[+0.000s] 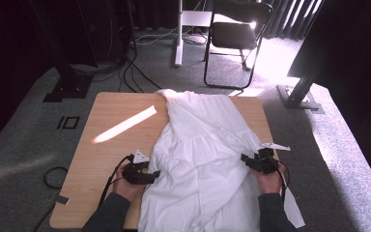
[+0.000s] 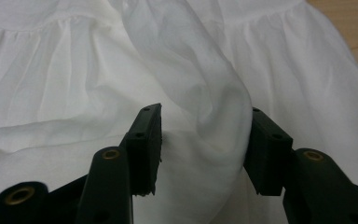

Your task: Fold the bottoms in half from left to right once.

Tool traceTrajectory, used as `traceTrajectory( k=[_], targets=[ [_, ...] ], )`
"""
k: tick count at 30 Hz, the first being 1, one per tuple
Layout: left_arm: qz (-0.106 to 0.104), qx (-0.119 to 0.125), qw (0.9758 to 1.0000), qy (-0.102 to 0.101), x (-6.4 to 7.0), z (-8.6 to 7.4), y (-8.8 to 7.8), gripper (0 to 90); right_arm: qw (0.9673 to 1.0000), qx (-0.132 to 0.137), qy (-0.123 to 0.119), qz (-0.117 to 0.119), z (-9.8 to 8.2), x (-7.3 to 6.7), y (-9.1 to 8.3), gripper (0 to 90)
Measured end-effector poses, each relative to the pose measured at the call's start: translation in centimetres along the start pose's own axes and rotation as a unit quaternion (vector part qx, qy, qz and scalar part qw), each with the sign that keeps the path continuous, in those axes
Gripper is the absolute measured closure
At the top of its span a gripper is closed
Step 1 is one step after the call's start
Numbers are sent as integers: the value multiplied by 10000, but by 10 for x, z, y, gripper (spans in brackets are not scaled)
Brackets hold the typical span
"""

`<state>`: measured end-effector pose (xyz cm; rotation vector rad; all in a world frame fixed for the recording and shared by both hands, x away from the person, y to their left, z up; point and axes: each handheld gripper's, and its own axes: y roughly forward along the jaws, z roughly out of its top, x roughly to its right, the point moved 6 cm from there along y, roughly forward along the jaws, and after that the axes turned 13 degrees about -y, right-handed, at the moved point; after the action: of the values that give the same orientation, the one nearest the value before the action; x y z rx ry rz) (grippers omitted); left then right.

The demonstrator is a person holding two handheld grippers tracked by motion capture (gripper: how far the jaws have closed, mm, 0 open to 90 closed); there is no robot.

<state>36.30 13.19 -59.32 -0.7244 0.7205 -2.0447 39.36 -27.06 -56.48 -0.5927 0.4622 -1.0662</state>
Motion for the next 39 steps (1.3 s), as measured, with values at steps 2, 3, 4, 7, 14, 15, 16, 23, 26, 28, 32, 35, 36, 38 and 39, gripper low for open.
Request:
traceTrajectory(
  k=[2,3,4,7,14,15,16,23,26,28,32,35,36,38,39],
  targets=[
    [-65,16,10000,-14,2,0,1,376,10000,-23,23,5,-1,1,0,551],
    [-187,86,9998,-17,8,-1,3,376,10000,-34,31,6,-2,2,0,581],
    [-216,101,9997,48,11,-1,4,454,9999,12,62,89,-2,3,-3,707],
    [-329,52,9994,34,12,-3,4,821,9997,176,21,156,0,4,-12,846],
    [661,586,9957,290,-19,8,-54,895,9982,443,-350,221,12,-11,-31,879],
    [781,706,9941,262,-25,9,-67,895,9977,487,-383,288,14,-16,-33,879],
    [956,847,9916,210,-33,10,-82,896,9969,548,-423,378,17,-23,-34,879],
    [1665,1224,9780,-277,-72,-5,-139,897,9887,706,-932,942,19,-88,-26,881],
    [1642,1237,9779,-368,-76,-11,-147,896,9868,695,-1012,1057,21,-99,-21,880],
    [1459,1327,9798,-319,-73,-15,-154,896,9861,637,-1147,1024,27,-104,-19,881],
    [1052,1373,9846,-271,-60,-11,-152,887,9839,1192,-1089,770,43,-92,-42,881],
    [712,1255,9894,-134,-45,-6,-134,782,9846,1510,-881,48,56,-56,-72,881],
    [642,1208,9905,-134,-42,-6,-128,725,9862,1400,-874,-114,53,-47,-69,880],
    [588,1030,9928,-185,-40,-8,-116,655,9926,1002,-677,67,41,-32,-53,875],
    [518,966,9937,-217,-39,-9,-110,615,9949,772,-641,99,31,-27,-42,871]
  ],
)
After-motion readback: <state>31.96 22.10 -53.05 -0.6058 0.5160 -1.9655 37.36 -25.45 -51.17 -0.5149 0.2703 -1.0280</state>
